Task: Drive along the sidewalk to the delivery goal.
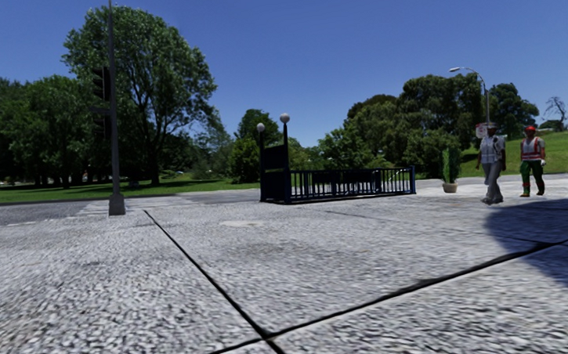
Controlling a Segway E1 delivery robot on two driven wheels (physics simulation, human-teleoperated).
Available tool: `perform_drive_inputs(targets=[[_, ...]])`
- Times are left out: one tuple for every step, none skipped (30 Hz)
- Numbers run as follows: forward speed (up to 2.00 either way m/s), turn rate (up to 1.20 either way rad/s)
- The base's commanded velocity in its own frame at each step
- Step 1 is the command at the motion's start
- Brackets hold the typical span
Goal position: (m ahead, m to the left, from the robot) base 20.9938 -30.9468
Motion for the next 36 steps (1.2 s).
perform_drive_inputs(targets=[[1.52, -0.44], [1.52, -0.44], [1.29, -0.44], [1.22, -0.44], [1.20, -0.44], [1.20, -0.44], [1.20, -0.44], [1.20, -0.44], [1.20, -0.44], [1.23, -0.44], [1.26, -0.44], [1.30, -0.44], [1.30, -0.44], [1.32, -0.47], [1.33, -0.50], [1.33, -0.51], [1.33, -0.51], [1.35, -0.52], [1.38, -0.52], [1.40, -0.52], [1.40, -0.52], [1.41, -0.52], [1.41, -0.52], [1.41, -0.52], [1.41, -0.52], [1.41, -0.52], [1.43, -0.52], [1.46, -0.52], [1.46, -0.52], [1.48, -0.52], [1.49, -0.52], [1.50, -0.52], [1.50, -0.52], [1.50, -0.52], [1.50, -0.52], [1.50, -0.52]])
